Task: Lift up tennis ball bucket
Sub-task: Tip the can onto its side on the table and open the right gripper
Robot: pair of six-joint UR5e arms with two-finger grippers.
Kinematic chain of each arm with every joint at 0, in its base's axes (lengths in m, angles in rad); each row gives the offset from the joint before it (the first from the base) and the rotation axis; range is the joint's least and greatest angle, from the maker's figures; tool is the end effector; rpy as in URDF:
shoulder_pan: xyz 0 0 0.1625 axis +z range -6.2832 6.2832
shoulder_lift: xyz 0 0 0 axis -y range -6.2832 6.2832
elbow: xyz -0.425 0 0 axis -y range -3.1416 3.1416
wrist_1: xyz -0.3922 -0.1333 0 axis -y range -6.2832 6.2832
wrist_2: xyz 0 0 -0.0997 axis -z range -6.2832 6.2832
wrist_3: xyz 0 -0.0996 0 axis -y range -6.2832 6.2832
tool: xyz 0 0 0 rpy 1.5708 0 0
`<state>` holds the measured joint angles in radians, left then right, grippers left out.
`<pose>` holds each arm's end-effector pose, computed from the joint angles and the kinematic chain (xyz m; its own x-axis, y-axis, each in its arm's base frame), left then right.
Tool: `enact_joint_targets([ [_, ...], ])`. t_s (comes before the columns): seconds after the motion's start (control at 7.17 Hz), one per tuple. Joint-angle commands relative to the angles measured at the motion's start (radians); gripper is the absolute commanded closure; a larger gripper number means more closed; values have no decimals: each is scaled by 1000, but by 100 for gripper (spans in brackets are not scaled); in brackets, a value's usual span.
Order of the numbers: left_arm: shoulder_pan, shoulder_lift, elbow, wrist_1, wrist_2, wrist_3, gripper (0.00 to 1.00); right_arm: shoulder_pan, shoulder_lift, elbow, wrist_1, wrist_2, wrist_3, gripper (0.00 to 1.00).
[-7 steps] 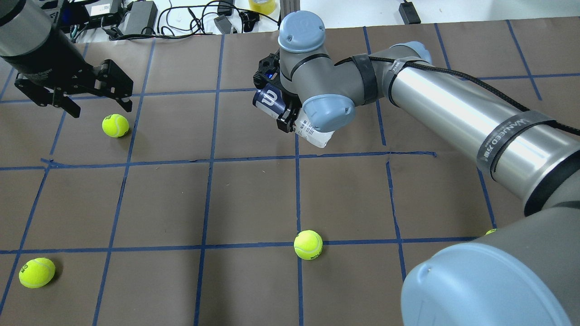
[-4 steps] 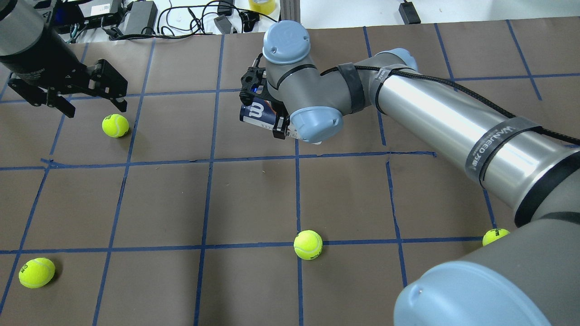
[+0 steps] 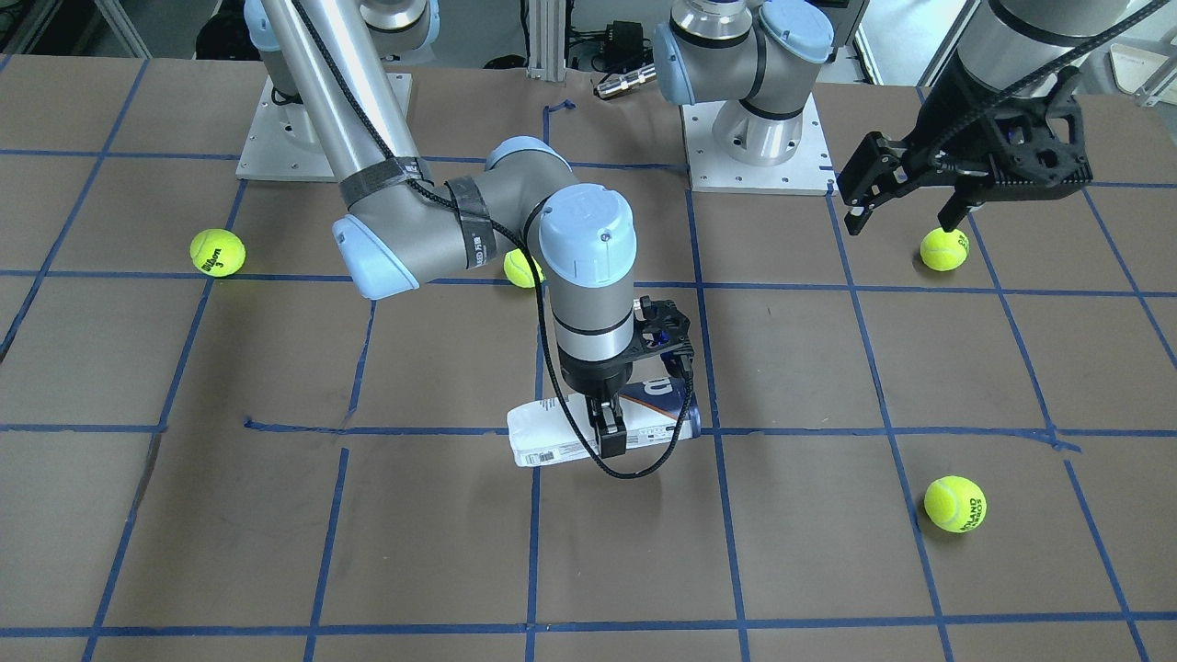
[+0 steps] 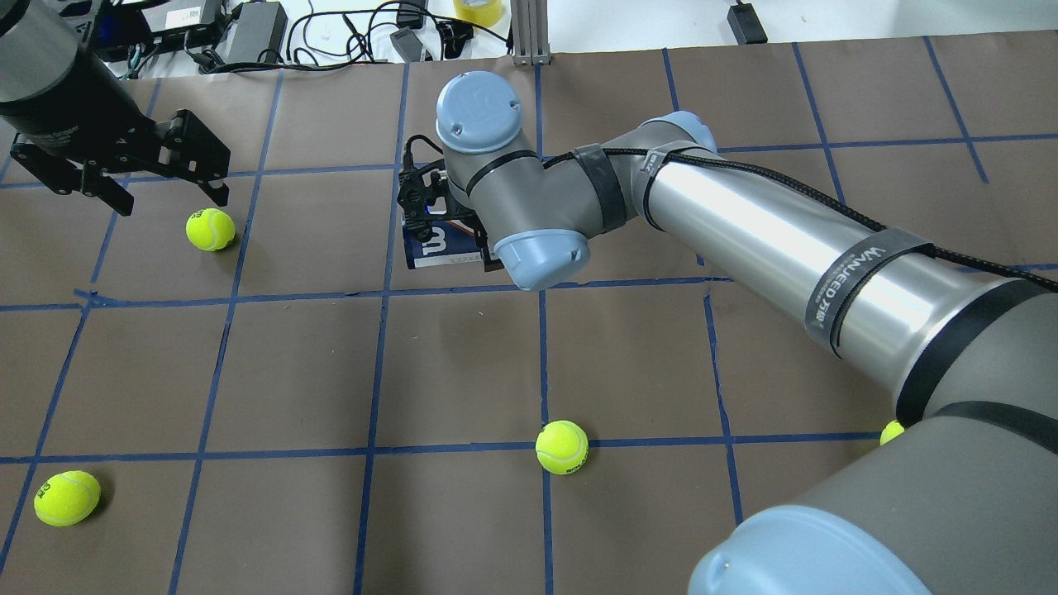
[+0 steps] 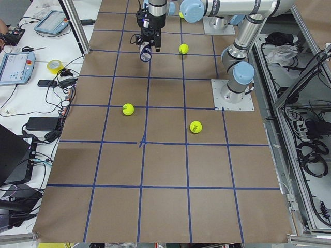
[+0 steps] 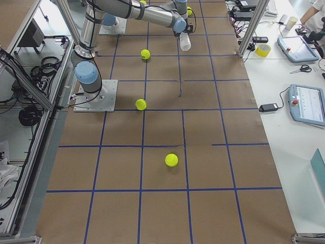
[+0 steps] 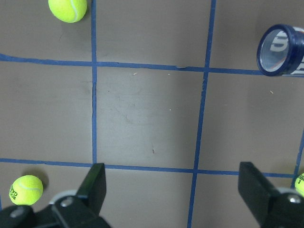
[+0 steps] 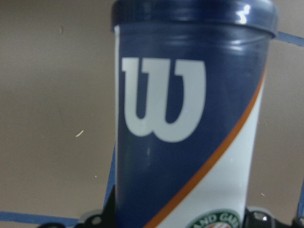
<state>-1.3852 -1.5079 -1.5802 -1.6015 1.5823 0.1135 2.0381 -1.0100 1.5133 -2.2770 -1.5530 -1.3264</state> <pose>-0.0437 -0.4832 0.5103 -0.9973 -0.0723 -0.0140 -0.0720 0.9972 -0.0213 0.4302 -0.5528 0.2558 0.2125 -0.9582 0.1913 -0.9713 -0.2285 -0.0657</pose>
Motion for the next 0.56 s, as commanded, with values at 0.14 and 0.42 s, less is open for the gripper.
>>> enact_joint_targets([
  [0.14,0,0,-3,0,-2,0,0,5,20,31,-4,1,-5,28],
  [0.42,0,0,-4,-3,-7,0,0,33,33,33,-6,-9,123,22],
])
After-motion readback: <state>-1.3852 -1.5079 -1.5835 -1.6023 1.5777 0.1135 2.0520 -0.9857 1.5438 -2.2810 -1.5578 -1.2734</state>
